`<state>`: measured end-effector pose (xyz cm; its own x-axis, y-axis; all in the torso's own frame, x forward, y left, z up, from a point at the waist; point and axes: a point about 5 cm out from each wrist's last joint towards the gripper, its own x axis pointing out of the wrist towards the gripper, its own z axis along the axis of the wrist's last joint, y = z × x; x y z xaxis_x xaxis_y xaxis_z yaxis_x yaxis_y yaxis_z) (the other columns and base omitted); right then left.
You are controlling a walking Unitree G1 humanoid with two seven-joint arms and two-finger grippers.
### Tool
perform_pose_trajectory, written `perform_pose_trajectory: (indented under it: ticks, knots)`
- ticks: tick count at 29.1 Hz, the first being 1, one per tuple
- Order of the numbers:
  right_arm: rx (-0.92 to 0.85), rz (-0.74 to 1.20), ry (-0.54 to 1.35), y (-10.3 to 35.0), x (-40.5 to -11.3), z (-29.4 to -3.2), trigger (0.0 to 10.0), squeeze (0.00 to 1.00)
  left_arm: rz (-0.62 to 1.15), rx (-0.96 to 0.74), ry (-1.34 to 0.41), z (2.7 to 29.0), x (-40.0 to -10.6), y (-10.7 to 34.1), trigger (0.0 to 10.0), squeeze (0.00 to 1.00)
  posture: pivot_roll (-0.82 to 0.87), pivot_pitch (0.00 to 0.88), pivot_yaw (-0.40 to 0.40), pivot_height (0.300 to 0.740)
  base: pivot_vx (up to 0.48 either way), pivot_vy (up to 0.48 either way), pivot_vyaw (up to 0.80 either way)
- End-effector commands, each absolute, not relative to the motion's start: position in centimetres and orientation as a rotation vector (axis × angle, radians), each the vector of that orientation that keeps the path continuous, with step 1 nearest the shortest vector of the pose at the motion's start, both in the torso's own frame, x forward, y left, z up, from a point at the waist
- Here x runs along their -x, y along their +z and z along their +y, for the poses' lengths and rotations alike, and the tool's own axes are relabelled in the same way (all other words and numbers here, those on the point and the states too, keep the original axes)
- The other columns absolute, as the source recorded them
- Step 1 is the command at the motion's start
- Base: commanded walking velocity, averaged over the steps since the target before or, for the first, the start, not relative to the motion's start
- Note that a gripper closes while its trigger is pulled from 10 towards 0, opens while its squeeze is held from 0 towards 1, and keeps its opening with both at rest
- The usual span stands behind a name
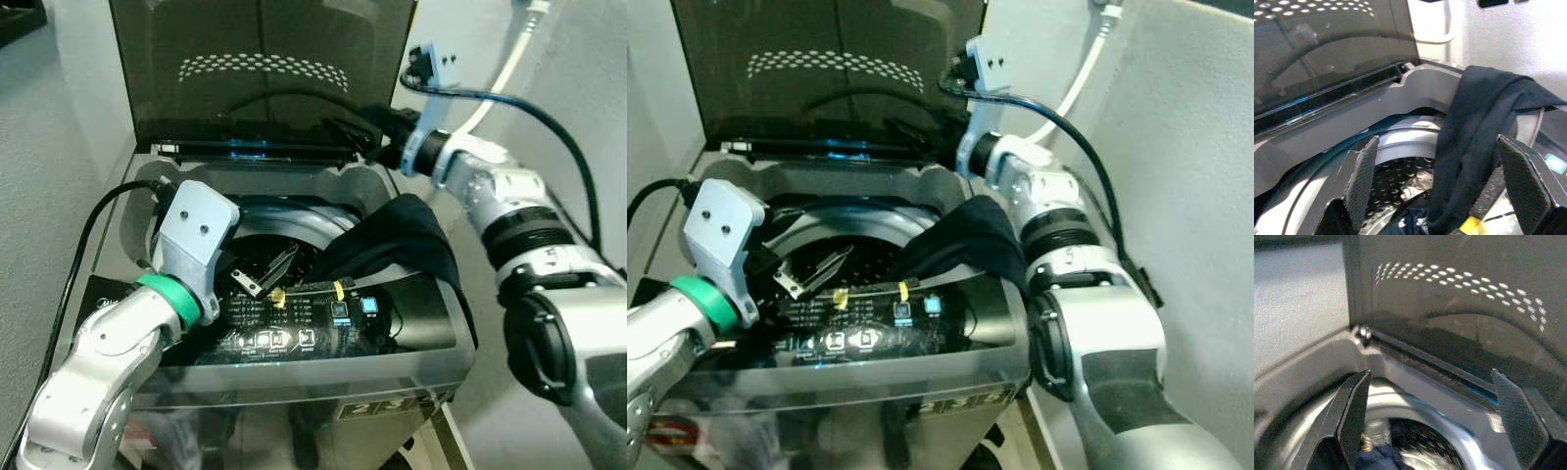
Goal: Clothes washing
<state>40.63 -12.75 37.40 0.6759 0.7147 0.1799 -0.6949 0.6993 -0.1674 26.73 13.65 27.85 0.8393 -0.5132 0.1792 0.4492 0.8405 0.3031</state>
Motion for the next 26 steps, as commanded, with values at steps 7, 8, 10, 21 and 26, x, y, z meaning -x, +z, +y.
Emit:
perform_pose_trajectory:
  ticks: [7, 8, 10, 21, 26]
  knots:
    - [0.235, -0.149, 0.749, 33.1, -40.2, -17.8, 10.0, 1.00, -0.311, -0.205, -0.577, 13.7, -25.8, 28.3, 10.0, 0.00, 0.06, 0.052, -0.004, 0.740, 0.000, 0.000, 0.00]
    - [0.216, -0.138, 0.753, 32.7, -40.1, -18.2, 10.0, 1.00, -0.315, -0.194, -0.593, 13.7, -25.7, 28.4, 10.0, 0.00, 0.06, 0.052, -0.002, 0.740, 0.000, 0.000, 0.00]
    - [0.228, -0.102, 0.785, 32.0, -39.8, -18.5, 10.0, 1.00, -0.307, -0.199, -0.620, 13.6, -25.5, 28.3, 10.0, 0.00, 0.06, 0.056, 0.004, 0.740, 0.000, 0.000, 0.00]
    - [0.131, 0.151, 0.757, 26.8, -40.2, -18.1, 10.0, 1.00, -0.265, -0.228, -0.668, 13.6, -25.5, 27.7, 10.0, 0.00, 0.05, 0.064, 0.009, 0.740, 0.000, 0.000, 0.00]
    - [0.099, 0.204, 0.747, 25.7, -40.3, -17.2, 10.0, 0.80, -0.260, -0.220, -0.665, 13.7, -25.4, 27.6, 10.0, 0.00, 0.06, 0.065, 0.002, 0.740, 0.000, 0.000, 0.00]
